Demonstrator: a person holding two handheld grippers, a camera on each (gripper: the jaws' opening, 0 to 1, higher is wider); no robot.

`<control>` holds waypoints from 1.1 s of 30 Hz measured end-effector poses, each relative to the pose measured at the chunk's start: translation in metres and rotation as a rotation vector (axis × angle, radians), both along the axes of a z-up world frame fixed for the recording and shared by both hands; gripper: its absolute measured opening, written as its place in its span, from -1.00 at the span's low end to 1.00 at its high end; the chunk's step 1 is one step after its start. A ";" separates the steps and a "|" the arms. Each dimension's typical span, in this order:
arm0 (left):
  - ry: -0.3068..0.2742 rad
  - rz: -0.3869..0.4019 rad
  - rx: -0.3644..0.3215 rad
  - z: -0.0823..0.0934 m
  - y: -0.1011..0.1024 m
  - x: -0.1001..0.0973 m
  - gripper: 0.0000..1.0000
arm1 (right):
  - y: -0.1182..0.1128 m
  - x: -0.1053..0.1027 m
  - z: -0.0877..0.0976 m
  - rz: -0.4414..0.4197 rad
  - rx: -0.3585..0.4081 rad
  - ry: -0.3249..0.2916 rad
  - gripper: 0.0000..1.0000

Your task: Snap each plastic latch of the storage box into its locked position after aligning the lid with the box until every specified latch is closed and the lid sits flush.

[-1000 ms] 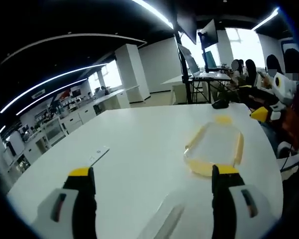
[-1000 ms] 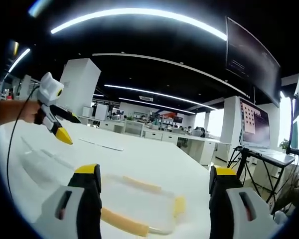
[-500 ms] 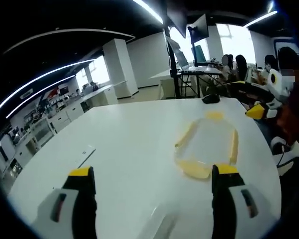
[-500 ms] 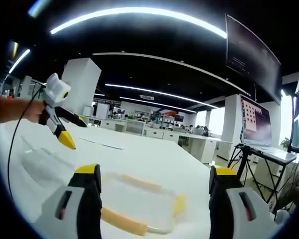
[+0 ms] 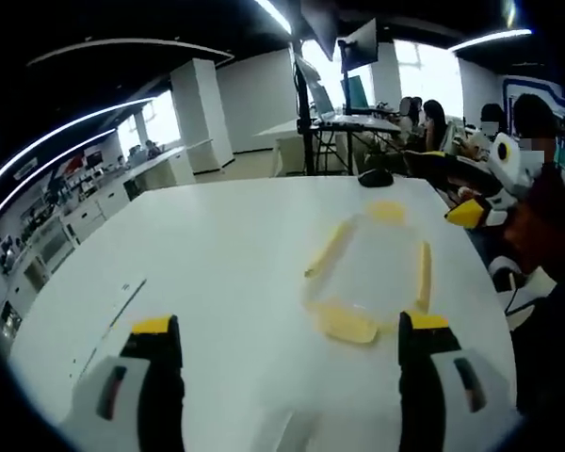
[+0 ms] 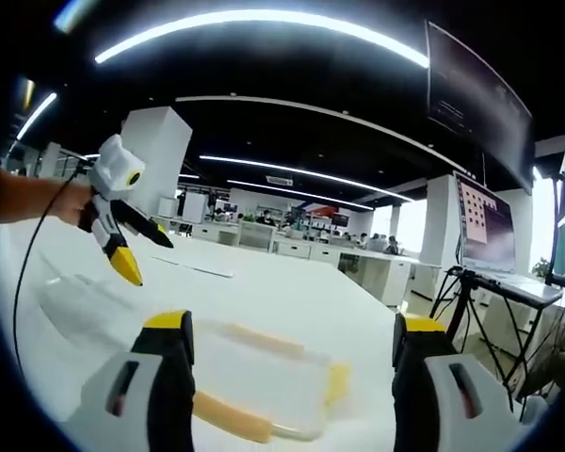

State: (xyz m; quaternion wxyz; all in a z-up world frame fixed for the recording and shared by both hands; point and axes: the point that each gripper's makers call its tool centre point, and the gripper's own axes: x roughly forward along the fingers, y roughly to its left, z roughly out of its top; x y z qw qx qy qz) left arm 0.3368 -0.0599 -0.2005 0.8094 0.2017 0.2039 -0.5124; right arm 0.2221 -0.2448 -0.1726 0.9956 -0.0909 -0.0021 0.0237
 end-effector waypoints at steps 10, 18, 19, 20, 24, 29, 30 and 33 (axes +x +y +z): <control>0.016 -0.054 0.047 -0.009 -0.011 0.003 0.84 | -0.010 0.005 -0.007 -0.001 0.037 0.016 0.73; 0.034 -0.129 0.103 -0.021 -0.020 -0.003 0.81 | -0.007 0.011 -0.009 0.028 0.059 0.017 0.71; 0.036 -0.137 0.109 -0.022 -0.021 -0.004 0.77 | -0.006 0.012 -0.009 0.032 0.059 0.018 0.71; 0.035 -0.147 0.108 -0.023 -0.022 -0.005 0.72 | -0.005 0.013 -0.009 0.038 0.056 0.018 0.71; 0.075 -0.171 0.133 -0.033 -0.023 -0.012 0.65 | -0.003 0.014 -0.009 0.055 0.041 0.016 0.71; 0.125 -0.208 0.153 -0.042 -0.028 -0.020 0.48 | -0.006 0.016 -0.009 0.065 0.048 0.007 0.72; 0.134 -0.211 0.155 -0.044 -0.029 -0.021 0.47 | -0.006 0.016 -0.009 0.069 0.048 0.007 0.72; 0.141 -0.220 0.168 -0.048 -0.032 -0.021 0.47 | -0.008 0.017 -0.013 0.070 0.039 0.016 0.72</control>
